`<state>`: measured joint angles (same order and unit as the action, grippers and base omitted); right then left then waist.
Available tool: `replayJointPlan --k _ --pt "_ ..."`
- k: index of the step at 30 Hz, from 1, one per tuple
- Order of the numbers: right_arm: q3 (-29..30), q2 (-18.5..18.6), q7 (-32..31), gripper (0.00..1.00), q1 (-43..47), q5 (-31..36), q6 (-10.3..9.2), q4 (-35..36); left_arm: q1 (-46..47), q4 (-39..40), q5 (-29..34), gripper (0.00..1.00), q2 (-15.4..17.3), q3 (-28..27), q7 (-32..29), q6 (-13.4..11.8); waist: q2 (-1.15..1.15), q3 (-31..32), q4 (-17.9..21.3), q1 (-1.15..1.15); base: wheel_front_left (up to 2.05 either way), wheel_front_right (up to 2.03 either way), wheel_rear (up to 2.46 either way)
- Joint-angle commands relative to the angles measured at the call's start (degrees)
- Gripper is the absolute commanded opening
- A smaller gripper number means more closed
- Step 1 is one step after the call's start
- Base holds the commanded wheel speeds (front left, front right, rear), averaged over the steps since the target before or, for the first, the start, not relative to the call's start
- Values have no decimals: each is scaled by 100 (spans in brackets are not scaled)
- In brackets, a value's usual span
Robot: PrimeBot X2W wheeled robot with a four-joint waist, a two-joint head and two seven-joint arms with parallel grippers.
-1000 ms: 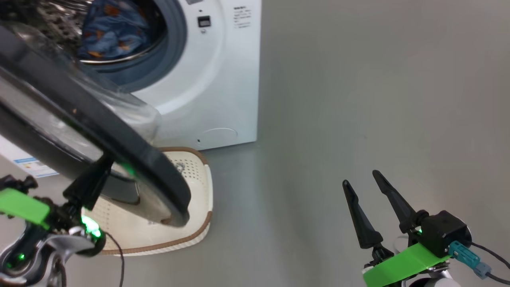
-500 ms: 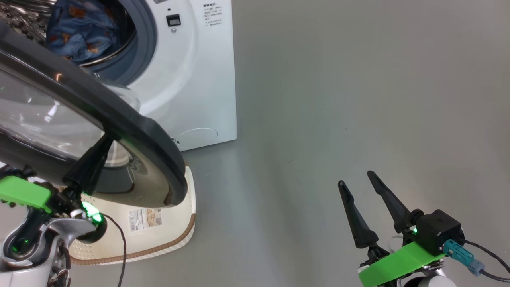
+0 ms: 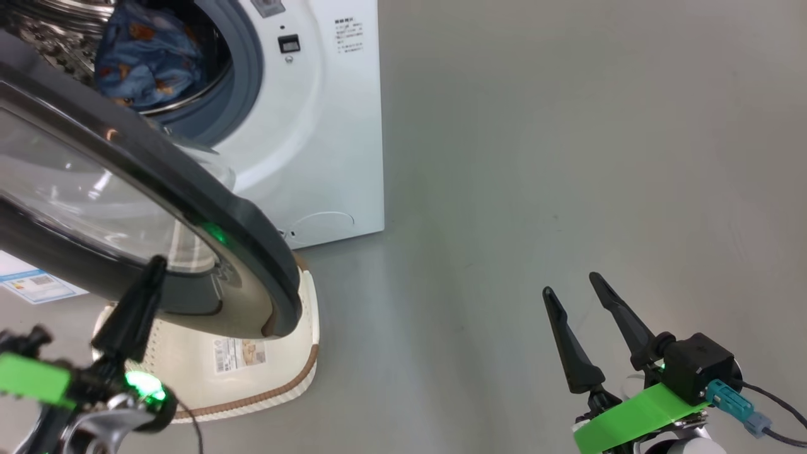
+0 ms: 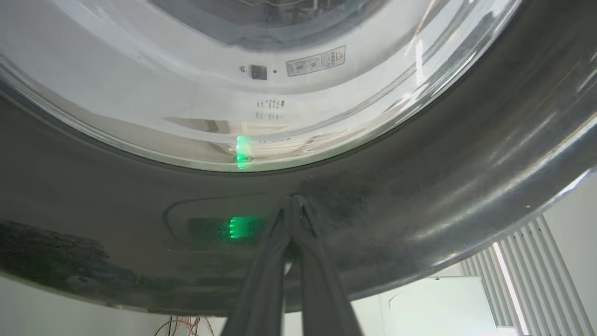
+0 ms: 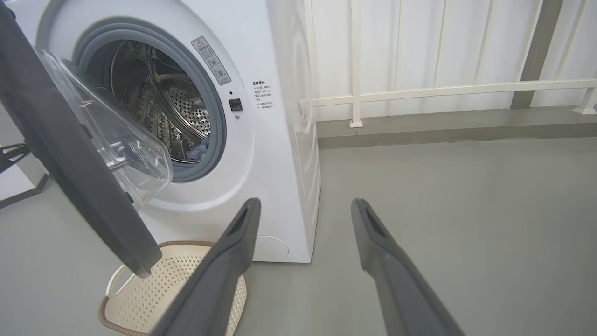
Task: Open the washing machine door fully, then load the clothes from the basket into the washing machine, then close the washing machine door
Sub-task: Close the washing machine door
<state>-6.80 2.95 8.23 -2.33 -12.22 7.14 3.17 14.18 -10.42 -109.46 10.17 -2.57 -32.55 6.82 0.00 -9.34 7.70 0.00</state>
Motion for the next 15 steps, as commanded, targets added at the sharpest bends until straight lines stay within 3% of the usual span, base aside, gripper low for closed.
replayJointPlan --k 1,2,5,10,15 --pt "-133 -7 29 100 -12 78 35 150 -67 296 4 0 93 -337 62 61 0 56 -21 0 0 0 0" --pt "-93 -7 22 100 30 101 35 156 -310 602 34 7 -62 -546 138 63 0 107 -69 0 0 0 0" --pt "-8 -7 12 100 111 119 35 170 -675 1021 175 100 -298 -751 186 65 0 206 -157 0 0 0 0" --pt "85 -7 -36 100 247 144 35 222 -1121 1582 380 100 -586 -1020 355 66 0 366 -309 0 0 0 0" --pt "120 -7 -90 100 331 156 35 282 -1303 1896 924 100 -691 -1162 943 66 0 446 -409 0 0 0 0"
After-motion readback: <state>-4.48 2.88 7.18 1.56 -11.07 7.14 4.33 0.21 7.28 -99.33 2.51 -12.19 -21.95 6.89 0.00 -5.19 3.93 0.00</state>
